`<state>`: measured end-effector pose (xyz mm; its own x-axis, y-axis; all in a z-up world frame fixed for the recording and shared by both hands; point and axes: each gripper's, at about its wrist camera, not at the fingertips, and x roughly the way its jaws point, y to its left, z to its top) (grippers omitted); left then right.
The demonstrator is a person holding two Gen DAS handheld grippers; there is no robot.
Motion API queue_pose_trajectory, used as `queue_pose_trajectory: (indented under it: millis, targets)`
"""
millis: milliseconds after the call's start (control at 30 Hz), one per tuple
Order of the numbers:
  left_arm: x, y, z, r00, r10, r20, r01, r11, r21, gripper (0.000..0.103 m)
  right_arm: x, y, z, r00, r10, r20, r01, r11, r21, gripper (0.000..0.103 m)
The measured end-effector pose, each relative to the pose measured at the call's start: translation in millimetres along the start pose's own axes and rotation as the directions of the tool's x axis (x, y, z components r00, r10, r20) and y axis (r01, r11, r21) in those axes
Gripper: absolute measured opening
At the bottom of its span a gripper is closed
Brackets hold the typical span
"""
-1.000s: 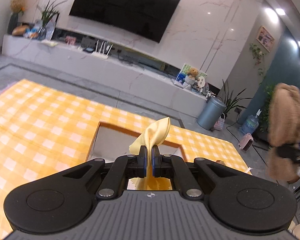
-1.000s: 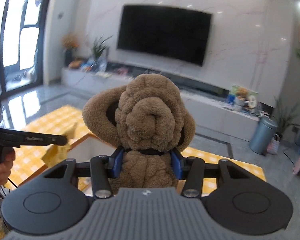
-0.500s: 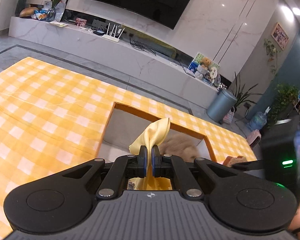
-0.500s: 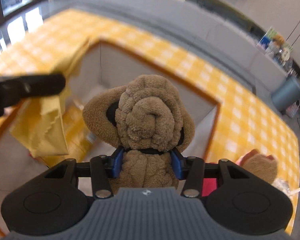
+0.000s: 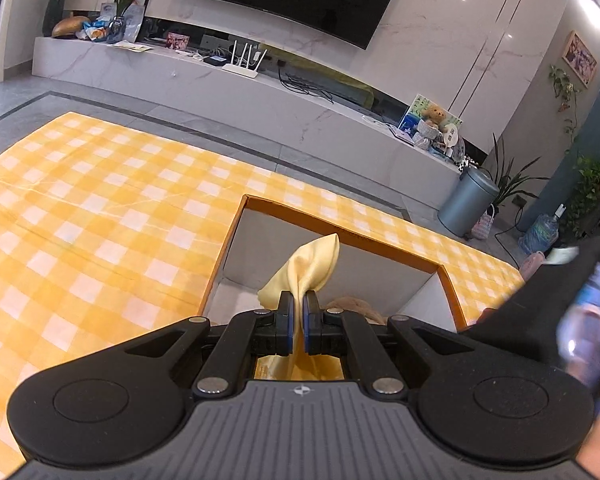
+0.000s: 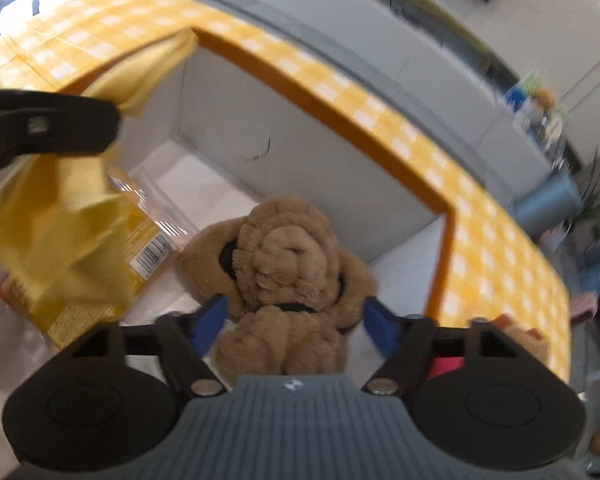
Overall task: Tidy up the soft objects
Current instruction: 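Open the right gripper to drop the brown towel while the left gripper releases the yellow cloth, then move both tools back over the table to the remaining items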
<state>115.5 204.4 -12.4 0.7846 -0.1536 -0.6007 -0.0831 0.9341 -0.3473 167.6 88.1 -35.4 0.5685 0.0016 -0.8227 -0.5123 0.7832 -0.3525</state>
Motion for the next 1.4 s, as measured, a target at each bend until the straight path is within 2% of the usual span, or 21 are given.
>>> queue_pose_trajectory:
  millis: [167,233,333,433,500,567,633,767,867,967,1133,1300,1400]
  targets:
    - [5,-7,-3,0.999,-0.014,-0.032,0.014,1.000,0.013,0.005,-34,-7,-15,0.994,0.014,0.112,-0.012,1.000,-0.021,0.096]
    - [9,-10,-5,0.998,-0.027,-0.054,0.027,1.000,0.000,0.005,-45,-12,-14,0.989,0.022,0.146,-0.020,1.000,-0.012,0.096]
    - [17,-17,-10,0.996,-0.042,-0.084,0.042,0.999,-0.002,0.005,-65,-21,-23,0.981,-0.024,0.192,0.025,1.000,-0.001,0.096]
    - [21,-26,-14,0.996,0.003,-0.086,-0.001,1.000,0.025,0.008,-81,-30,-34,0.972,-0.074,0.221,0.075,0.997,0.003,0.096]
    - [23,-29,-16,0.996,0.050,-0.077,-0.047,0.998,0.031,0.024,-90,-37,-39,0.968,-0.098,0.231,0.096,0.995,0.021,0.096]
    - [21,-32,-16,0.992,0.118,-0.053,-0.117,0.993,0.032,0.076,-95,-48,-42,0.965,-0.111,0.237,0.103,0.994,0.048,0.096]
    - [16,-33,-14,0.988,0.152,-0.018,-0.152,0.988,0.022,0.087,-97,-57,-47,0.964,-0.122,0.236,0.107,0.992,0.073,0.096]
    - [8,-38,-11,0.990,0.140,-0.010,-0.139,0.989,0.048,0.089,-105,-73,-59,0.961,-0.144,0.237,0.121,0.987,0.110,0.096]
    - [7,-47,-9,0.982,0.188,-0.013,-0.186,0.976,0.111,0.089,-107,-84,-66,0.963,-0.149,0.224,0.123,0.984,0.128,0.096]
    - [5,-57,-10,0.977,0.213,0.004,-0.211,0.968,0.133,0.089,-110,-96,-74,0.961,-0.163,0.223,0.129,0.979,0.160,0.096]
    - [-8,-73,-12,0.987,0.161,0.027,-0.163,0.975,0.151,0.089,-116,-119,-88,0.957,-0.175,0.232,0.125,0.969,0.214,0.096]
    - [-24,-93,-11,0.992,0.108,0.067,-0.118,0.978,0.170,0.089,-120,-139,-101,0.947,-0.228,0.225,0.173,0.956,0.239,0.096]
    - [-29,-107,-13,0.995,0.078,0.064,-0.089,0.975,0.201,0.089,-126,-155,-111,0.946,-0.228,0.231,0.164,0.950,0.266,0.096]
